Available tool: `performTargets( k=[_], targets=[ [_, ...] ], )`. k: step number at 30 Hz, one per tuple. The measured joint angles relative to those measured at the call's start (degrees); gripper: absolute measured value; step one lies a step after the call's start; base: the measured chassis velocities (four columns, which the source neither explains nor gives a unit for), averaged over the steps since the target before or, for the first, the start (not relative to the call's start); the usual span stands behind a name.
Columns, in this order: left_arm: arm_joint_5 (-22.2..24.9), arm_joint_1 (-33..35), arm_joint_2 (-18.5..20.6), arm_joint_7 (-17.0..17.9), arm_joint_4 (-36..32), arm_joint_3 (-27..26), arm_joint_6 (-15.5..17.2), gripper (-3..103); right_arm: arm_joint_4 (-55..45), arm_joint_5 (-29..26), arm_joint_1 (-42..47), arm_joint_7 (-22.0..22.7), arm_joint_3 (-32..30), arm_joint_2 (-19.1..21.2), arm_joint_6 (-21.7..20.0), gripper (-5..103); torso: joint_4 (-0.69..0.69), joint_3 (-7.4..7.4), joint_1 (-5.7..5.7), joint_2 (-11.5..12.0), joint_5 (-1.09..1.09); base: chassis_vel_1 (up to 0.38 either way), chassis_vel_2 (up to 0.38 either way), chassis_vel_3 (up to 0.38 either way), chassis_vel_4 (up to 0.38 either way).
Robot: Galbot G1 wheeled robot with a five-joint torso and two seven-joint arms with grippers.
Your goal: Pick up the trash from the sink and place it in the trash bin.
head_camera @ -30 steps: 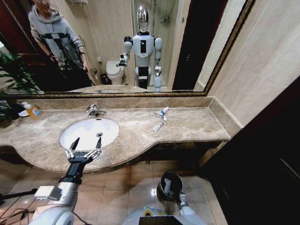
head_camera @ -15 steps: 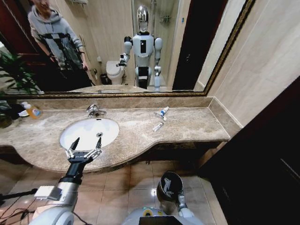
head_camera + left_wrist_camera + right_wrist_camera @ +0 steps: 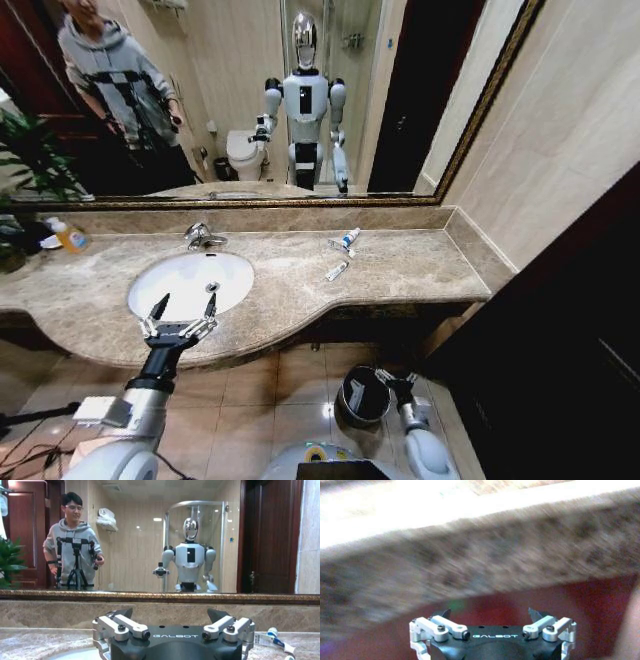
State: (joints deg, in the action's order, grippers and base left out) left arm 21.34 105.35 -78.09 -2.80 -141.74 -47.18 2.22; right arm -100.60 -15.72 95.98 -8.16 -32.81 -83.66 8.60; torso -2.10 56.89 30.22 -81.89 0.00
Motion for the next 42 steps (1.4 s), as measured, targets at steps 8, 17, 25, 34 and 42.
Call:
performTargets(
  k=[8,17,25,34,42],
  targets=[
    [0.0,0.0,0.0,0.0,0.0,0.0,0.0,100,-15.8,2.6,6.3,-3.1,2.0,-1.0,-0.6,100,0.00,0.00,0.00,0.0,0.00,0.000,0.000,0.000,0.000],
    [0.0,0.0,0.0,0.0,0.0,0.0,0.0,100,-21.3,1.3,-6.6,-1.6,4.0,3.0,-7.9,100,-0.03,0.01,0.01,0.0,0.00,0.000,0.000,0.000,0.000],
    [0.0,0.0,0.0,0.0,0.0,0.0,0.0,100,-14.9,0.5,-18.2,0.5,5.1,7.1,-10.6,100,0.00,0.01,0.01,0.0,0.01,0.000,0.000,0.000,0.000],
    [0.0,0.0,0.0,0.0,0.0,0.0,0.0,100,-2.5,8.6,-33.4,4.5,8.6,11.1,-7.6,100,-0.01,0.01,0.02,0.0,0.00,0.000,0.000,0.000,0.000],
    [0.0,0.0,0.0,0.0,0.0,0.0,0.0,100,10.1,10.5,-44.8,2.2,13.9,12.6,-4.4,100,-0.01,0.01,0.01,0.0,0.01,0.000,0.000,0.000,0.000]
  ],
)
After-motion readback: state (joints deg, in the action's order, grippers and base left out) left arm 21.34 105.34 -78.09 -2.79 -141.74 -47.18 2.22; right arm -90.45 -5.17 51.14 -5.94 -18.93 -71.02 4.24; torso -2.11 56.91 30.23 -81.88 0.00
